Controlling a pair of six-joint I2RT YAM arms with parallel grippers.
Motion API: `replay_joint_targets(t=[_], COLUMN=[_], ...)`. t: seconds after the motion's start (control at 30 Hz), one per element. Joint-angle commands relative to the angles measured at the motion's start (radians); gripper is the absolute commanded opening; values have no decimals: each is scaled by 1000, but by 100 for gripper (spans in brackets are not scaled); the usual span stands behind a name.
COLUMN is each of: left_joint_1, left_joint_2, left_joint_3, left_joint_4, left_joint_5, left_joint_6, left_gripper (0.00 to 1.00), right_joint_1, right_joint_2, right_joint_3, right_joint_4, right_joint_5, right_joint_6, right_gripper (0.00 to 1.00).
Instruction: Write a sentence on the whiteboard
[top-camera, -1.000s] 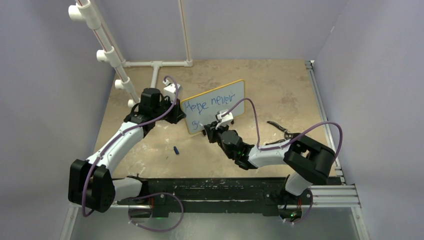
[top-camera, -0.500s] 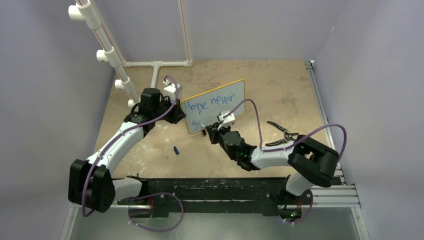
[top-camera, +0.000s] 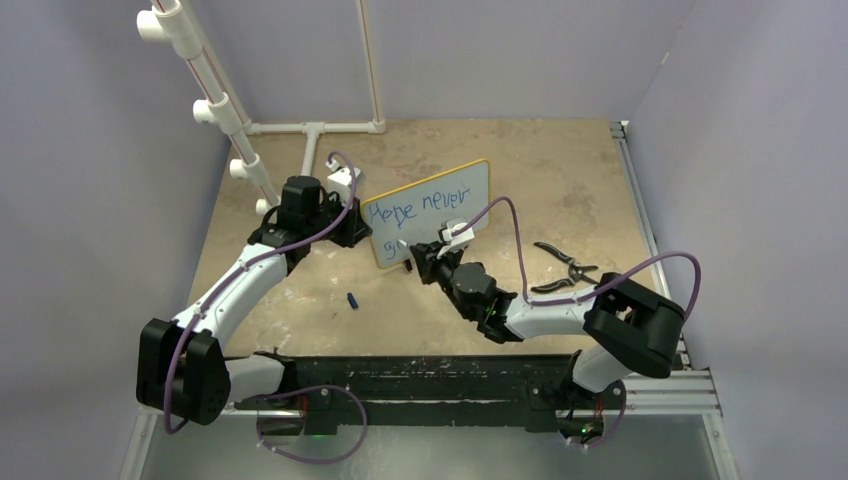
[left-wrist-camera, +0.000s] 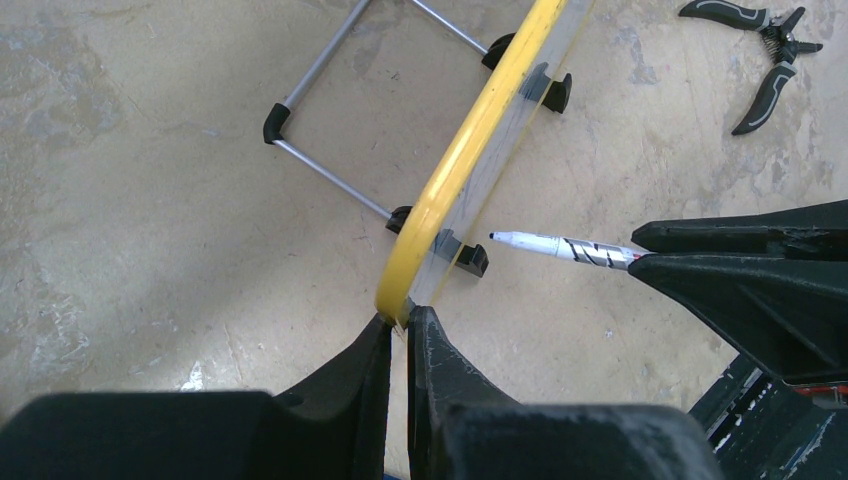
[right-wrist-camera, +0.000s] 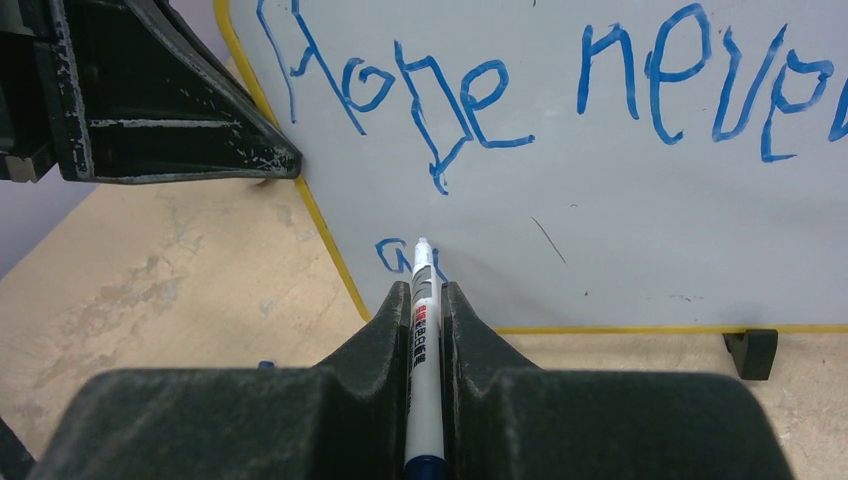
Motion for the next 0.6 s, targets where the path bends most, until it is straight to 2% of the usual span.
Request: replay_joint_targets(t=[0.0,0.57], left_joint_1=[-8,-9], left_joint_2=[-2,1], left_joint_3=[7,6], left_joint_4=[9,9], left_joint_5=[16,19], left_joint_6=[7,7], left_gripper=[0,0], right_joint_1=[4,4], right_joint_2=[13,71], right_joint_3=[32,63], right_joint_4=[65,104], right_joint_5=[36,56], right_joint_6=[-27,-56], right_gripper=[0,0])
